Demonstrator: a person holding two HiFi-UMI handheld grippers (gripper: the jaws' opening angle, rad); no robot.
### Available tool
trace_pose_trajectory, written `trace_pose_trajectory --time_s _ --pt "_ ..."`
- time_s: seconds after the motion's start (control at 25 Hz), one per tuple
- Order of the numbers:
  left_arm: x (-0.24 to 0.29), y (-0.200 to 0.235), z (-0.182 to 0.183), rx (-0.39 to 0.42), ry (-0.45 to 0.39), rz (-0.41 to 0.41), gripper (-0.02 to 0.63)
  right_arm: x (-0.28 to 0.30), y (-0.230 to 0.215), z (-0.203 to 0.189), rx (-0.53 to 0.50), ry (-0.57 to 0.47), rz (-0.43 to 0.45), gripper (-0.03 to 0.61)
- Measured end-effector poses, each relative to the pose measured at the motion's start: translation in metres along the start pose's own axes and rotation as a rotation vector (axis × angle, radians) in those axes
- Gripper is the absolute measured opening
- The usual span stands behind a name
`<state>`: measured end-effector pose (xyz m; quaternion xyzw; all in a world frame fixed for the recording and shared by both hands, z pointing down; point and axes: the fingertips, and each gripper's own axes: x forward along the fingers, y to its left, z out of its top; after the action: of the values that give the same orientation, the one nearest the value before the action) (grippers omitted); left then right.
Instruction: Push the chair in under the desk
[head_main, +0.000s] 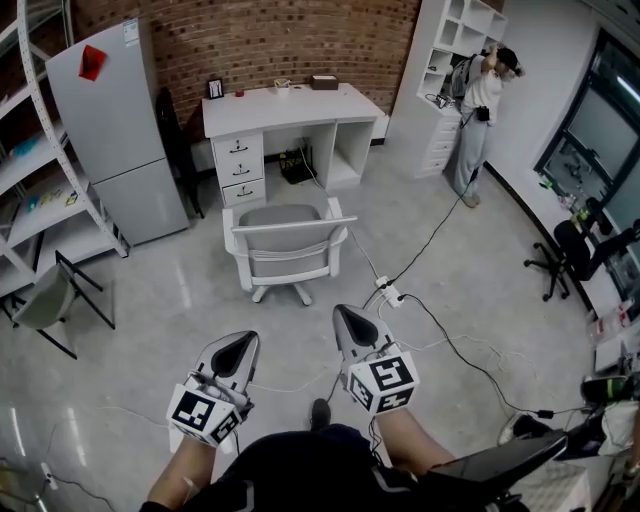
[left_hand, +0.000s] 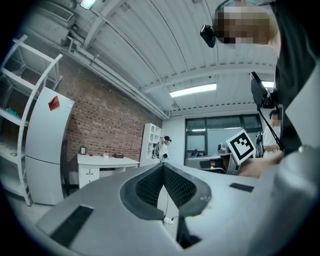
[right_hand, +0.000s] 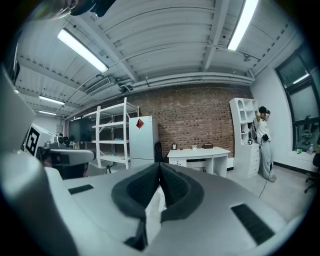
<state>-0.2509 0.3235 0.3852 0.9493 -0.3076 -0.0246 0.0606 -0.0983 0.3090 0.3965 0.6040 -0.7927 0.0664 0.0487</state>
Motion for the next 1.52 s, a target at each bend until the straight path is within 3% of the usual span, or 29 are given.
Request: trace_pose_trajectory --time_s 0.12,0.32,0.72,0.84,1.28,1.52 --pt "0.018 0.006 0.003 -0.026 -0.025 0.021 0.008 0.008 -0.025 -0.006 0.02 0.011 -0.002 0.008" --pt "0.052 0.001 0.003 0.033 -0.014 0.045 0.008 0.016 -0.06 -0.006 0.042 0.002 0.024 0.008" --pt "0.119 -0.007 -0.005 0.044 0.029 0.121 0.008 0.029 -0.121 0.004 0.027 -0.015 0.074 0.008" --pt "0.126 -0.001 -0.011 0.01 0.05 0.165 0.008 0.035 -0.131 0.004 0.029 -0.018 0.096 0.008" --pt "0.142 0.022 -0.015 0.043 0.059 0.208 0.008 0.066 -0.139 -0.001 0.021 0.003 0.143 0.009" --pt "0.158 0.051 -0.015 0.038 0.06 0.208 0.008 0.092 -0.143 0.006 0.003 0.01 0.127 0.009"
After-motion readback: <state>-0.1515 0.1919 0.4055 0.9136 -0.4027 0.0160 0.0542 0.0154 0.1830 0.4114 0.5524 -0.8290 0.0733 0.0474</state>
